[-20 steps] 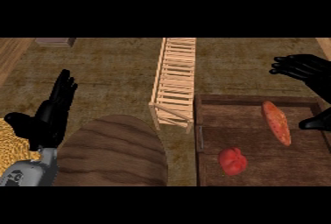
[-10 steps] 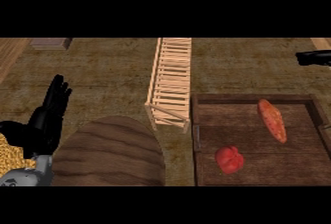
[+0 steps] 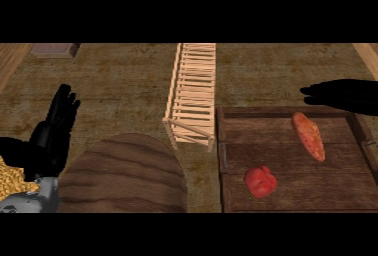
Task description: Pick the sweet potato from the tray and place it in the tiered shelf
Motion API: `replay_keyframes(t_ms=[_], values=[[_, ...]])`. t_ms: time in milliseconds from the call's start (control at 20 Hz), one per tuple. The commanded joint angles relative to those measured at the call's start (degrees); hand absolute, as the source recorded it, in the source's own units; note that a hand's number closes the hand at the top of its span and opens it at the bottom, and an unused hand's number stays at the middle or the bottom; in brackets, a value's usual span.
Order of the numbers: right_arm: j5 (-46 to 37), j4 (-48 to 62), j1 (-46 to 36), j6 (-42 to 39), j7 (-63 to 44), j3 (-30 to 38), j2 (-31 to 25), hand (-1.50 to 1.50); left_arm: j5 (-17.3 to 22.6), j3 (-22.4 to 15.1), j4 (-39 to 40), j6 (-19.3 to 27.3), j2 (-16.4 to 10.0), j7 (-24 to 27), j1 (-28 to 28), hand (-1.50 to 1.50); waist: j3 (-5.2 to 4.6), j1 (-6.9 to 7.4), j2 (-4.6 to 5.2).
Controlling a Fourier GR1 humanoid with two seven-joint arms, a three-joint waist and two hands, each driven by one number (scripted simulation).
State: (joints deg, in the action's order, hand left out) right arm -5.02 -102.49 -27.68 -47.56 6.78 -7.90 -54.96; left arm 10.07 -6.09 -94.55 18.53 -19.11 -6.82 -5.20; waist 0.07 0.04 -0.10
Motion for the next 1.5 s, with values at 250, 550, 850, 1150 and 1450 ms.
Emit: replay_keyframes(t_ms=[250,550,850,1150,1450], values=[[-23.71,-4.70,7.61,10.02,2.70,-6.47,3.92,-1.50,-0.63,1.96,3.65,-2.16,0.85,1.81,-1.25,0.00,-0.05,-0.06,0.25],[-34.93,1.57,4.98,12.31,2.32,-8.52,2.65,-1.50,0.35,3.43,2.20,-4.40,-0.12,0.90,-1.51,0.00,-0.09,0.44,0.26],[-40.85,10.43,7.43,17.90,10.69,-6.54,7.57,-1.50,-3.59,1.51,0.68,-2.94,3.84,1.78,1.90,0.00,-0.07,0.36,0.18],[-47.34,14.32,7.30,19.95,12.73,-7.68,14.11,-1.50,-4.82,3.52,-1.26,-2.78,4.66,-2.41,-0.67,0.00,-0.07,0.25,0.14],[-52.38,22.40,8.18,23.92,19.50,-5.51,14.23,-1.50,-4.23,4.76,-5.11,-5.49,4.44,-3.91,2.96,0.00,-0.06,0.36,0.11]])
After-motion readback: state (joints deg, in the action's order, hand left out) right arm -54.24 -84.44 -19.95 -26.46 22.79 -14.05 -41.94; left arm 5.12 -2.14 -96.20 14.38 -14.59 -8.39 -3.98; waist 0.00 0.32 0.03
